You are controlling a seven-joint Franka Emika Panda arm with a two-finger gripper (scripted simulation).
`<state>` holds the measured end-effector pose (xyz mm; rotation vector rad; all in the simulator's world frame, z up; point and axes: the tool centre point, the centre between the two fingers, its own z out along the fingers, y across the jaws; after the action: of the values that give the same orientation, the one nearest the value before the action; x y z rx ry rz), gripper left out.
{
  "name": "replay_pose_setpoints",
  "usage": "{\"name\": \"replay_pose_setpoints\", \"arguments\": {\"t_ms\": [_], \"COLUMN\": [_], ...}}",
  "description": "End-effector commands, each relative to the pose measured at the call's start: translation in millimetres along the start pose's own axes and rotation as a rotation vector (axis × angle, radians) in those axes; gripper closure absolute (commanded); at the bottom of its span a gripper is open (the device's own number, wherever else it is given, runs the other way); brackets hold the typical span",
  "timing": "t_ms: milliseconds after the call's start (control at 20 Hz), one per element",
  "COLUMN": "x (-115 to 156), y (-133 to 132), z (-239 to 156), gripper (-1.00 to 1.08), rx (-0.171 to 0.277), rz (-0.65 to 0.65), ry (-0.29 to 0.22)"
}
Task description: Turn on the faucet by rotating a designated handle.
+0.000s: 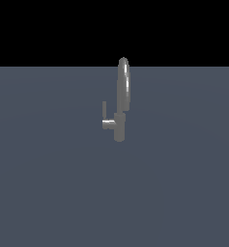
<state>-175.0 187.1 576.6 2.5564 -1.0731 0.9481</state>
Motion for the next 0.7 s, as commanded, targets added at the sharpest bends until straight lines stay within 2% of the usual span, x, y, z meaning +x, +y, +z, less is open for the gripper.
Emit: {"name": "replay_pose_setpoints", "arguments": {"t_ms": [0, 300, 650], "x": [-6, -18, -29], "y": [-19, -58, -88], "z": [16, 73, 168], "gripper": [1.08, 1.08, 1.08], "rx": [-0.028, -0.104, -0.207], "rz": [0.04, 0.13, 0.234], "ry": [0.028, 0.082, 0.122]}}
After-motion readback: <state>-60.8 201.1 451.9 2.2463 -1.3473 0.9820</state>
